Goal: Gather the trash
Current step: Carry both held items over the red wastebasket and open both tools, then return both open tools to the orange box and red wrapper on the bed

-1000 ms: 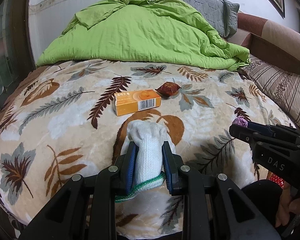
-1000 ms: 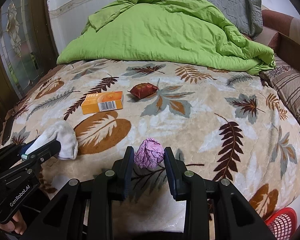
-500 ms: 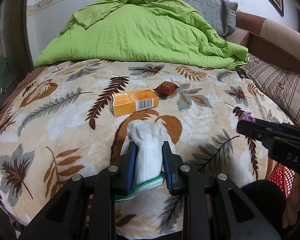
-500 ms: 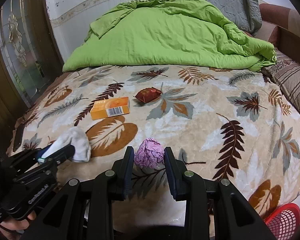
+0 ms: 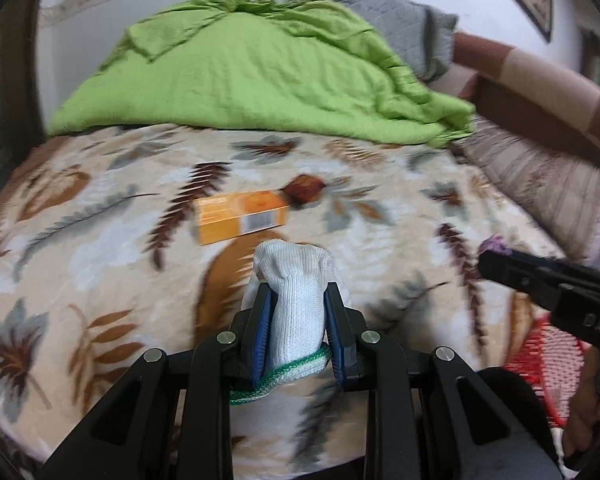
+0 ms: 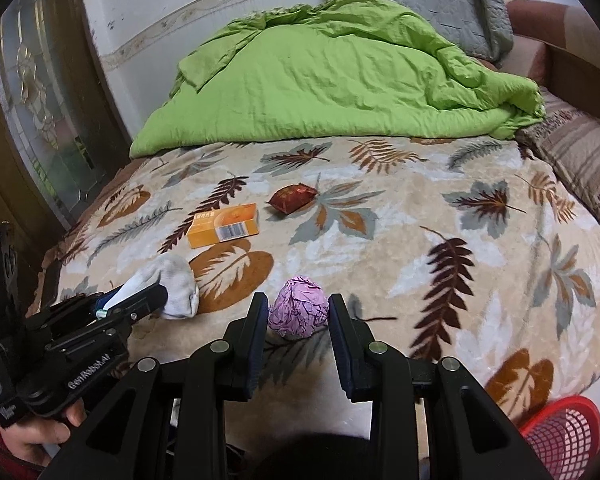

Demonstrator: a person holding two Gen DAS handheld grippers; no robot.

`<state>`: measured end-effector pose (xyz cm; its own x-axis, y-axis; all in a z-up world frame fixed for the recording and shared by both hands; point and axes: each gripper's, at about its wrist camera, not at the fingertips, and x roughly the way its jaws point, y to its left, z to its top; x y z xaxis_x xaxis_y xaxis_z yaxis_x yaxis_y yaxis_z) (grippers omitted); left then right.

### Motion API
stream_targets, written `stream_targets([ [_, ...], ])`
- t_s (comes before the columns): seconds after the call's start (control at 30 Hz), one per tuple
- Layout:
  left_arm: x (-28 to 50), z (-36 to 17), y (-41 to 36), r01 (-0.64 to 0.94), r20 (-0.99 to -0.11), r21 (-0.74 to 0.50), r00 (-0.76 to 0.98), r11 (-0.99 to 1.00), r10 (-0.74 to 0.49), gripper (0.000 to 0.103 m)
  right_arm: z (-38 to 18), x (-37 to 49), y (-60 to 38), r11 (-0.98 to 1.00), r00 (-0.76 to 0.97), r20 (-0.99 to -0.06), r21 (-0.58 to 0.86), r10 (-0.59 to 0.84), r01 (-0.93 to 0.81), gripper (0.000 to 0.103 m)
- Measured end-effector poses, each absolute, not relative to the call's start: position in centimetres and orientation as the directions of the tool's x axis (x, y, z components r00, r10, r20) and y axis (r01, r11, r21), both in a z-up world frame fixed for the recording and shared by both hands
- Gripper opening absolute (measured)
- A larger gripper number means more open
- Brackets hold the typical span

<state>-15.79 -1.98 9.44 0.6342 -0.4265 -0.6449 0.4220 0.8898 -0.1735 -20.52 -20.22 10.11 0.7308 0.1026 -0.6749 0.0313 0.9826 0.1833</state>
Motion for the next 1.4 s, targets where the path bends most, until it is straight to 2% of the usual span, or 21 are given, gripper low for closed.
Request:
stream_targets([
  [0.2, -16.8, 11.3, -3.9, 0.547, -0.606, -0.252, 0.554, 0.798, -0.571, 0.024, 11.1, -23.9, -24.5, 0.966, 0.736, -0.673, 0.232, 0.075, 0.114, 0.033],
  [0.47, -19.8, 13.0, -12.3, 0.74, -0.608, -0.335, 0.304, 0.584, -0.734, 0.024, 11.3, -31.8, -33.1, 0.902, 0.716, -0.695, 0.264, -0.067, 0.341, 0.033],
  [0.63, -23.1, 13.6, -18.4, 0.828, -0.613, -0.349, 0.152, 0.439, -0.775, 0.024, 11.1, -36.8, -37.7, 0.842, 0.683, -0.716, 0.275, -0.142, 0.464, 0.033],
  [0.8, -26.6, 12.8, -24.0, 0.888, -0.65, -0.334, 0.025, 0.315, -0.76, 0.024, 10.0, -39.9, -40.4, 0.796, 0.648, -0.742, 0.284, -0.171, 0.535, 0.035],
  [0.83, -27.2, 12.5, -24.8, 0.893, -0.656, -0.336, 0.005, 0.299, -0.754, 0.026, 9.7, -40.4, -40.9, 0.784, 0.646, -0.745, 0.299, -0.166, 0.545, 0.035],
  [0.87, -27.7, 12.1, -25.7, 0.895, -0.666, -0.342, -0.016, 0.286, -0.746, 0.033, 9.5, -40.8, -41.2, 0.773, 0.646, -0.748, 0.314, -0.156, 0.551, 0.037],
  [0.9, -28.0, 11.9, -26.3, 0.895, -0.674, -0.345, -0.026, 0.283, -0.738, 0.049, 9.4, -41.0, -41.5, 0.765, 0.642, -0.751, 0.321, -0.154, 0.558, 0.041],
  [0.97, -28.6, 11.7, -26.6, 0.895, -0.674, -0.343, -0.023, 0.286, -0.738, 0.064, 9.3, -41.4, -41.9, 0.756, 0.64, -0.75, 0.318, -0.169, 0.573, 0.044],
  [1.17, -28.1, 12.4, -24.8, 0.893, -0.667, -0.33, 0.009, 0.307, -0.745, 0.064, 9.8, -40.9, -42.2, 0.757, 0.664, -0.728, 0.335, -0.171, 0.562, 0.045],
  [1.4, -25.2, 12.7, -20.9, 0.858, -0.667, -0.298, 0.126, 0.418, -0.735, 0.067, 10.2, -36.4, -39.0, 0.818, 0.702, -0.708, 0.358, -0.077, 0.45, 0.049],
])
